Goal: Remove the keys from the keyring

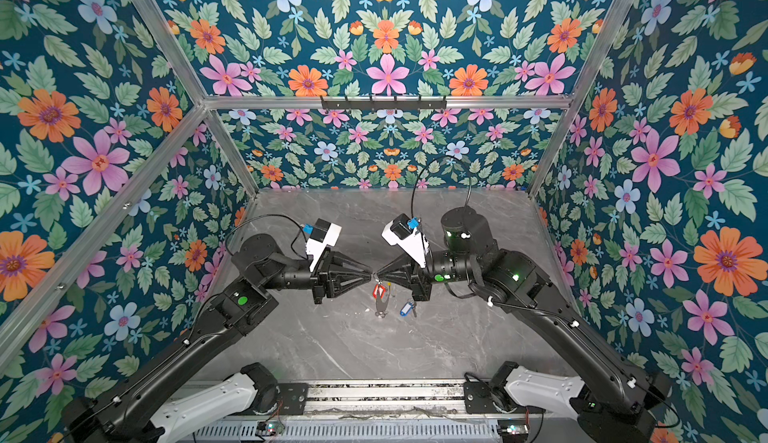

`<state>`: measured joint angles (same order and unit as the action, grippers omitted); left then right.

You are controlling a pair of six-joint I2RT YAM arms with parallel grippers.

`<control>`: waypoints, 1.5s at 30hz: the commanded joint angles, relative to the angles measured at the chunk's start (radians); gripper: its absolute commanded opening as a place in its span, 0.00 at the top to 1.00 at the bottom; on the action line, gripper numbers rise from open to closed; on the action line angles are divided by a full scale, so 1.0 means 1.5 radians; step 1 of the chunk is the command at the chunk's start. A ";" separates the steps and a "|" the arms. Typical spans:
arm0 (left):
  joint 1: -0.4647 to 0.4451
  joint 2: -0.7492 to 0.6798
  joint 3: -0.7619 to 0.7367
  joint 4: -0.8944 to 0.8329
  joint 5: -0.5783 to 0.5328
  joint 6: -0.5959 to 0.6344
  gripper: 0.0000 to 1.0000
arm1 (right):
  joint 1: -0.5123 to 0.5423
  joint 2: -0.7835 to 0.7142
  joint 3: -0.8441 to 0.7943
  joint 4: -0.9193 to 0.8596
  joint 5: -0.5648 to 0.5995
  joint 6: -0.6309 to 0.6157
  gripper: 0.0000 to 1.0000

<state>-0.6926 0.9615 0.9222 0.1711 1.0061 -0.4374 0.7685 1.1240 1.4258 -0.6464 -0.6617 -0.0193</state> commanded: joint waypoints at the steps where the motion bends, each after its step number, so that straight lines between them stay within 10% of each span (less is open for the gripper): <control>1: 0.000 0.007 0.011 -0.036 0.033 0.024 0.77 | 0.000 0.004 0.010 -0.005 -0.012 -0.011 1.00; 21: 0.000 0.029 0.038 -0.064 0.058 0.059 0.95 | 0.000 0.039 0.018 -0.012 0.006 -0.013 1.00; 27: -0.001 -0.008 -0.011 0.020 -0.031 0.056 1.00 | 0.014 0.044 0.020 0.016 0.029 0.005 1.00; 34: -0.001 -0.062 -0.119 0.232 -0.144 0.003 1.00 | 0.032 -0.024 -0.061 0.176 0.152 0.041 0.61; 45: -0.001 -0.091 -0.237 0.511 -0.173 -0.055 1.00 | 0.072 -0.097 -0.239 0.393 0.200 0.092 0.54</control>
<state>-0.6949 0.8223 0.5766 0.7380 0.7441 -0.4732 0.8719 0.9936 1.0943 -0.1970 -0.3882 0.0834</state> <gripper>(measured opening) 0.050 0.456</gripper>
